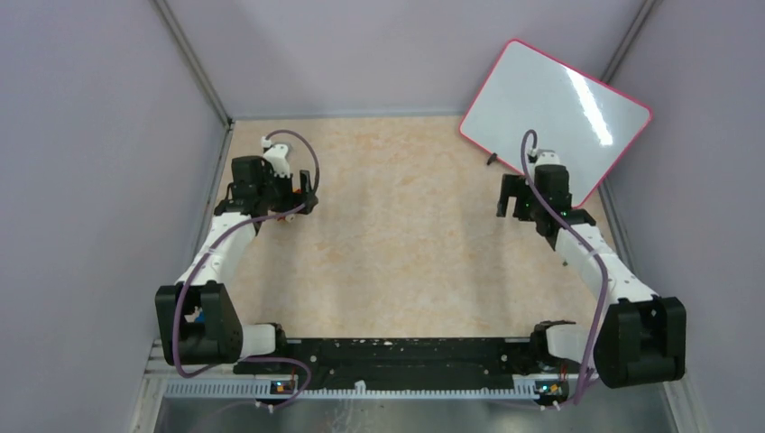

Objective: Write a sentence on the whiteboard
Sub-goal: Move the whiteboard to the center of the board.

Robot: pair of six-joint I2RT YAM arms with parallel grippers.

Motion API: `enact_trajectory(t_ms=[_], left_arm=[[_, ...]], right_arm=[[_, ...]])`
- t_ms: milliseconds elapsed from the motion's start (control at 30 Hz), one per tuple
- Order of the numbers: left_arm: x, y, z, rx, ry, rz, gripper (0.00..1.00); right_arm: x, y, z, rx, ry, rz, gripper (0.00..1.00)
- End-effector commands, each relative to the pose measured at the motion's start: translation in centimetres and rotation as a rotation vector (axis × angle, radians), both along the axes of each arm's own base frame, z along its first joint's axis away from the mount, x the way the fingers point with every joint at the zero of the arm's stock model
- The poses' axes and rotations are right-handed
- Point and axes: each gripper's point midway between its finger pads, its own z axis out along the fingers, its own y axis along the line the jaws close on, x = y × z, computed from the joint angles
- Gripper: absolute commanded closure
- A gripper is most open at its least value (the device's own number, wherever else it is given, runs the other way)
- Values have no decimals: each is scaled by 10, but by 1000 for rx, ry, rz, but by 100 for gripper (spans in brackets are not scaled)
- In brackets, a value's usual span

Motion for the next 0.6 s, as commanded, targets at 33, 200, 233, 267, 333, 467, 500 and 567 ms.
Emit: enact_trajectory(t_ms=[33, 200, 233, 267, 333, 467, 500, 567], left_arm=[[10, 1, 22, -29, -75, 53, 1], [10, 3, 24, -43, -84, 88, 1], [10, 3, 24, -47, -84, 93, 1], [10, 3, 24, -49, -85, 92, 1], [11, 4, 24, -46, -88, 99, 1], [11, 5, 23, -46, -87, 103, 1], [11, 4, 22, -49, -84, 105, 1], [11, 3, 22, -55, -81, 104, 1]], right_arm=[[28, -31, 0, -35, 1, -259, 12], [48, -45, -15, -51, 6, -391, 21], [53, -46, -16, -45, -1, -414, 23], [58, -48, -18, -44, -9, -439, 24], [67, -53, -23, -46, -18, -486, 27], [87, -59, -34, -49, -19, -557, 33], [91, -60, -36, -52, -21, -571, 34], [99, -64, -42, -55, -24, -598, 36]])
